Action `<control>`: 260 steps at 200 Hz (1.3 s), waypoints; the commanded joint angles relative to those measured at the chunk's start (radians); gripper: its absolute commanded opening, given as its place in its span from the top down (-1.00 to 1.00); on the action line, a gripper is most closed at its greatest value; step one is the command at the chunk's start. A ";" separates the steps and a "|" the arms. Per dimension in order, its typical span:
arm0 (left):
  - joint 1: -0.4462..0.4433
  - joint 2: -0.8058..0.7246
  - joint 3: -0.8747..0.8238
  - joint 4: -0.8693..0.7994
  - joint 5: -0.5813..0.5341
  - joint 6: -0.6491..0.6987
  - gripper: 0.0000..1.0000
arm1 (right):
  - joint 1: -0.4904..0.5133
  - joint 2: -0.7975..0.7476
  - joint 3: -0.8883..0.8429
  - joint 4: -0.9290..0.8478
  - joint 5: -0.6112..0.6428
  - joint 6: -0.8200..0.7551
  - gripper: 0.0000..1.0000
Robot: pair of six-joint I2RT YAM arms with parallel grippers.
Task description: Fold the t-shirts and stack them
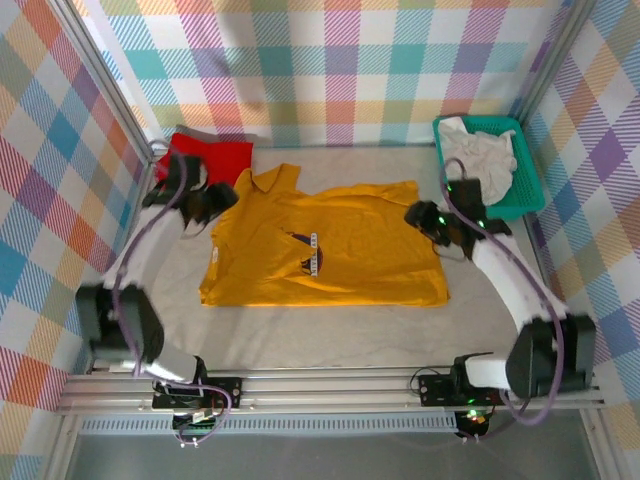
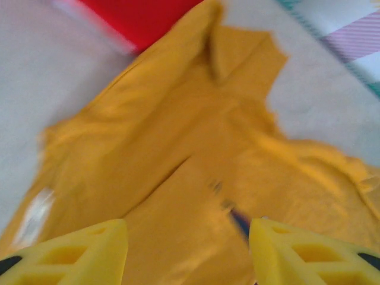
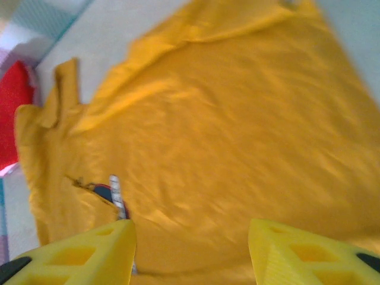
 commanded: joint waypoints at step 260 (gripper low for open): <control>-0.107 0.942 0.876 -0.086 -0.064 -0.183 -0.03 | 0.059 0.245 0.221 0.073 -0.204 -0.113 -0.07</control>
